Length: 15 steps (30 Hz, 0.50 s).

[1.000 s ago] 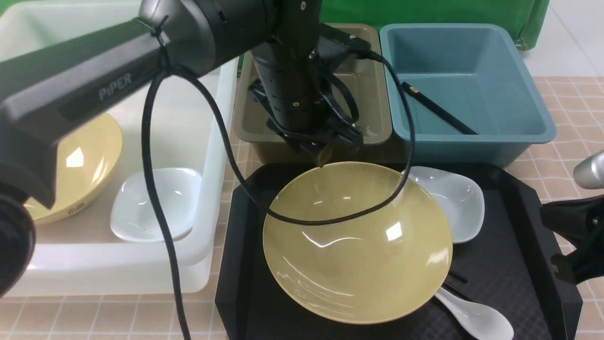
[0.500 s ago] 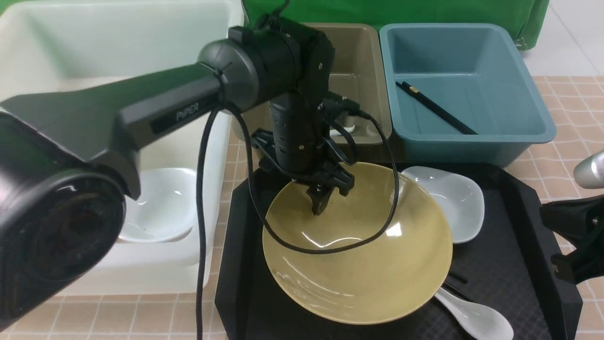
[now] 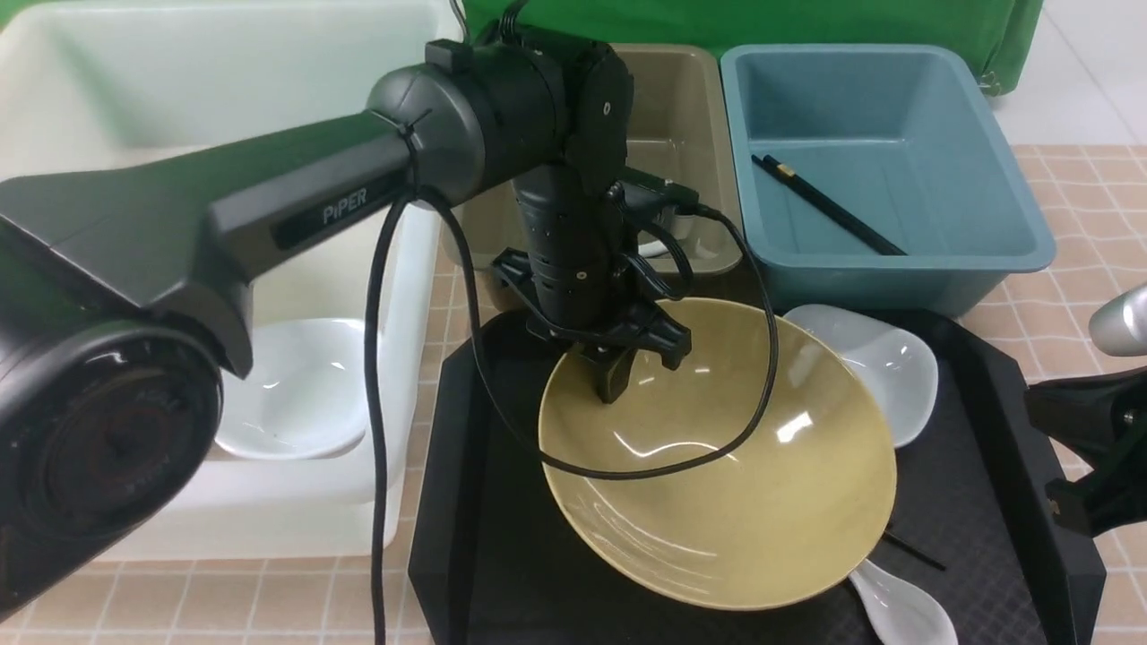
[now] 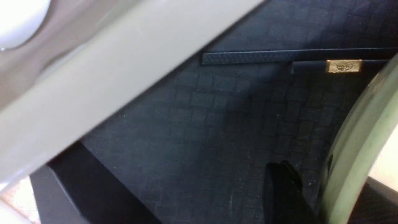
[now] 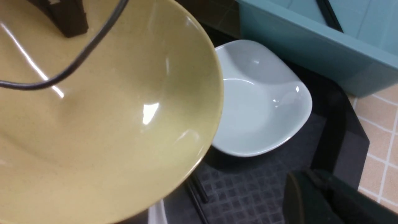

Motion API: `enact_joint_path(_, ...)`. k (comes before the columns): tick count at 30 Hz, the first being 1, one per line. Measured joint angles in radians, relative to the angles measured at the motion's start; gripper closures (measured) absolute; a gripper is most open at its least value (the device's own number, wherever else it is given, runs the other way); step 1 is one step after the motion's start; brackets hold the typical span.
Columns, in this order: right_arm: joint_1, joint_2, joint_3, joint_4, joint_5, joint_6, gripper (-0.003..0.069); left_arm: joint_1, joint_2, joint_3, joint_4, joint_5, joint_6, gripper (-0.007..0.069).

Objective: On brown table put chopsticks spoon bowls plates into blue grey white boxes.
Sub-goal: 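Grasp the large bowl on the tray by its rim, then place the tan bowl onto the bowl stack in the left bin with the left gripper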

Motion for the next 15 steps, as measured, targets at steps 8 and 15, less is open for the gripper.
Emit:
enact_joint_path(8, 0.0, 0.0, 0.0, 0.0, 0.0, 0.0, 0.0586, 0.054, -0.116, 0.002, -0.121, -0.005, 0.086, 0.0616)
enact_joint_path(15, 0.0, 0.0, 0.0, 0.0, 0.0, 0.0, 0.058, 0.07, -0.218, 0.003, -0.126, 0.003, 0.131, 0.0617)
